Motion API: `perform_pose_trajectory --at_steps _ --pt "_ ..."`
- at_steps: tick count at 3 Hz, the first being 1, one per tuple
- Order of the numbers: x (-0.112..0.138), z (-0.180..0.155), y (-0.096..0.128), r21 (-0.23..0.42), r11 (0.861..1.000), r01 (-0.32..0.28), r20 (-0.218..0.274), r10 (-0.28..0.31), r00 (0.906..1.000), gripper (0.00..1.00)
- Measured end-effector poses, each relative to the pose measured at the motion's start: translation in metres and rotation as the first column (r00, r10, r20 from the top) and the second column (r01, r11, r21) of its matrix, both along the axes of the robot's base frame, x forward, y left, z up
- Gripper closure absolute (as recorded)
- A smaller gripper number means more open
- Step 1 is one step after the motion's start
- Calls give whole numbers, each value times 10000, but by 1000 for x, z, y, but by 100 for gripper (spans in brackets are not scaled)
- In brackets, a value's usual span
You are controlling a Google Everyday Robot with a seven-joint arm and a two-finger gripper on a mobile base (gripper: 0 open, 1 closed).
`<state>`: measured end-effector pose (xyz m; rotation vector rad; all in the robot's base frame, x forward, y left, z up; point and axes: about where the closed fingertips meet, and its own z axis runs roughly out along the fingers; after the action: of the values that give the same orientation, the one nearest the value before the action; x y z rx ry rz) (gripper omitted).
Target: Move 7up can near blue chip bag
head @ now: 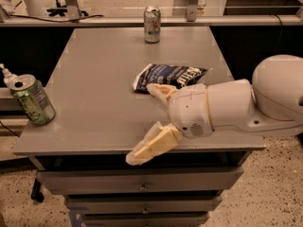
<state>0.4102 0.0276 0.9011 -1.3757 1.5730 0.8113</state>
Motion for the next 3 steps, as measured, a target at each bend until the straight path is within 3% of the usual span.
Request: perform_pose_trajectory --at_steps 1,3 --pt "-1 2 3 40 10000 -40 68 40 10000 0" --pt "20 -6 65 1099 9930 -426 444 380 9983 0"
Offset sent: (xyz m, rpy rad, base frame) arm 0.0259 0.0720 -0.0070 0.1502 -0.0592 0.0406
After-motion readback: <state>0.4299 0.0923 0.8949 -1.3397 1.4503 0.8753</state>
